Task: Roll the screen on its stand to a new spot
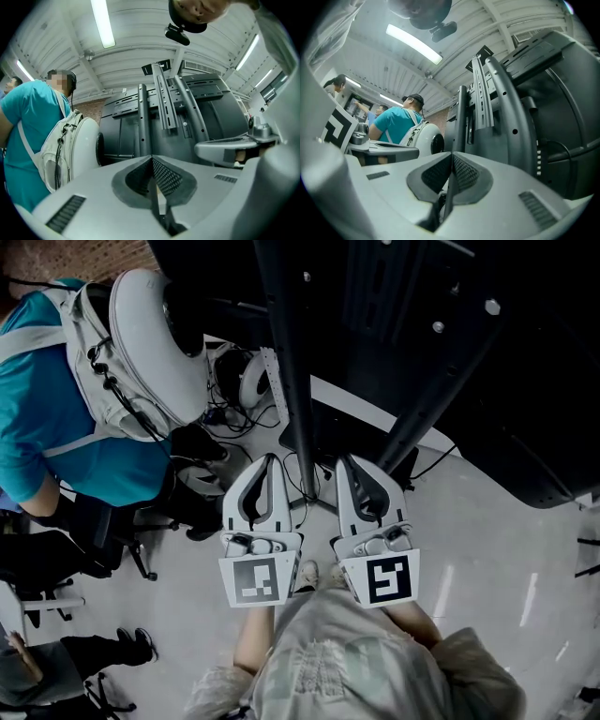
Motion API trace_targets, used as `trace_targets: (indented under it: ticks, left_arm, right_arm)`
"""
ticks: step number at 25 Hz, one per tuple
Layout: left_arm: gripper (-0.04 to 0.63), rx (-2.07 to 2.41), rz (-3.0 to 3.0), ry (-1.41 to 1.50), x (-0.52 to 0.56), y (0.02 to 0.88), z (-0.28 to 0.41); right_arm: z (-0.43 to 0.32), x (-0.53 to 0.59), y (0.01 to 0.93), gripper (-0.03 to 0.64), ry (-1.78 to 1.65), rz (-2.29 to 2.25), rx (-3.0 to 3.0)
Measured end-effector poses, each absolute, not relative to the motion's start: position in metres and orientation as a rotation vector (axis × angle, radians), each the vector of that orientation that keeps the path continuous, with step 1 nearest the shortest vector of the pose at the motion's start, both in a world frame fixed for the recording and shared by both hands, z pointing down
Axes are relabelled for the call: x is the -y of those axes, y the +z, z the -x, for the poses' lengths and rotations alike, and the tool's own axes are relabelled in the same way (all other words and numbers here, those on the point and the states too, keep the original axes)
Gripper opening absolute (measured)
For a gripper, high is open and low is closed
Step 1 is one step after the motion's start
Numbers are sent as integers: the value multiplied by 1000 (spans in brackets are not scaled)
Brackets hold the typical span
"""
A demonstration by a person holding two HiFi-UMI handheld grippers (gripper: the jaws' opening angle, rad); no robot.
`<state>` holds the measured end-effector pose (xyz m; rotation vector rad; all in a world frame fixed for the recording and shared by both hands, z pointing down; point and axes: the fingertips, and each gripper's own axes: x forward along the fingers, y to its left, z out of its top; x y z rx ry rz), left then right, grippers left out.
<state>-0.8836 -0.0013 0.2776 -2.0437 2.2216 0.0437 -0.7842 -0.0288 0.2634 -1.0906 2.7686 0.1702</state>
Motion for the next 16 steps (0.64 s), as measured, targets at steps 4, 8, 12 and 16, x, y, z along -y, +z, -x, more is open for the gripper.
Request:
trace_targets:
  ticks: [4,8,12,16]
  left_arm:
    - [14,-2227,2029,85,-1,273,884]
    - [14,-2244,2028,51,-4,280,887]
    - [14,-2262,2024,22,-7,283,891]
    - [14,-2255,2002,66,-6,276,894]
  right_arm:
    - [792,27,264,23,164,1049,-2778]
    - [798,25,266,22,150,1018,-2789]
    - [802,24,266,21,147,1002,-2797]
    - [807,25,269,21,147,1000,-2805]
